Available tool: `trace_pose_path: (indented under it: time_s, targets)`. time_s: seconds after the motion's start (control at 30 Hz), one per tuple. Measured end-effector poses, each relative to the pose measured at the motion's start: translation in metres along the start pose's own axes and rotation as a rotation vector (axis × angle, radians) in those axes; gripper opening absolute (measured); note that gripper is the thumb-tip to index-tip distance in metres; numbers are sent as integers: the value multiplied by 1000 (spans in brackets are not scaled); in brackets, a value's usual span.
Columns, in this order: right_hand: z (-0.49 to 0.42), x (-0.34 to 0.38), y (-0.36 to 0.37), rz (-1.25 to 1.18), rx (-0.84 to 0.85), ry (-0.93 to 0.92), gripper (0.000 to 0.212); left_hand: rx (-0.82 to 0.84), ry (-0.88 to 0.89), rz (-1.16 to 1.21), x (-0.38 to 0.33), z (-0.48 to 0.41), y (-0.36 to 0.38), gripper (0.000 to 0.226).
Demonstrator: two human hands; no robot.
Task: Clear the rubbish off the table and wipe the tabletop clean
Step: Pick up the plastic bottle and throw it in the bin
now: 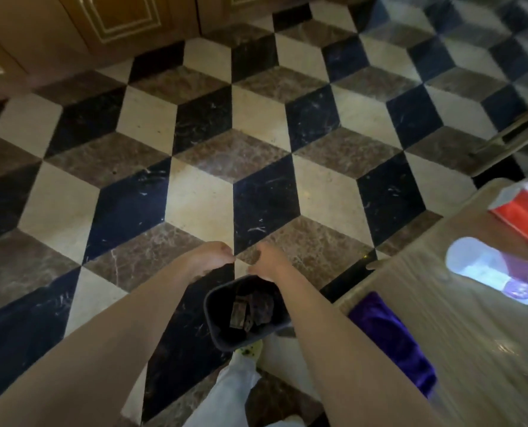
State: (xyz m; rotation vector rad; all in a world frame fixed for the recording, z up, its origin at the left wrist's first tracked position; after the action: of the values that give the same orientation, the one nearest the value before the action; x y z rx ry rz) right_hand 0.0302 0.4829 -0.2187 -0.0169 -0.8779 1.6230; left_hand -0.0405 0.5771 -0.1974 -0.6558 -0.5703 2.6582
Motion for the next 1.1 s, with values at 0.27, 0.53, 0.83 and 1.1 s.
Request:
trace_pose_path:
  time_s: [0.27,0.53,0.83,1.1]
  targets:
    - [80,-49,-135,-34,-214,45,66,-11,170,42,-119,25,-26,50]
    - [183,-172,-212,-85,-497,272,59,109,442,-156,-277,55,37,50]
    - [248,-306,-252,124,-602,457,71,89,834,-439,-407,87,165,77]
    - [211,-370,-252,234,-546,435,75,-131,906,-816,-432,50,233,82]
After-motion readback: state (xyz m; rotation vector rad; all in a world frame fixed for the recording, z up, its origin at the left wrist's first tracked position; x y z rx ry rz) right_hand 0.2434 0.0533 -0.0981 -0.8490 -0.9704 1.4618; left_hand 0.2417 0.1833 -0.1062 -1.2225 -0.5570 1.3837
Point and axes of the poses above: each hand's wrist, its own z-axis away from the middle knuckle, its own y-axis out of the palm, x = y × z, the point moved 10 cm from there along -z, towards the middle knuckle, and after that the axes turned 1 degree about x, right-handed, at the moved point
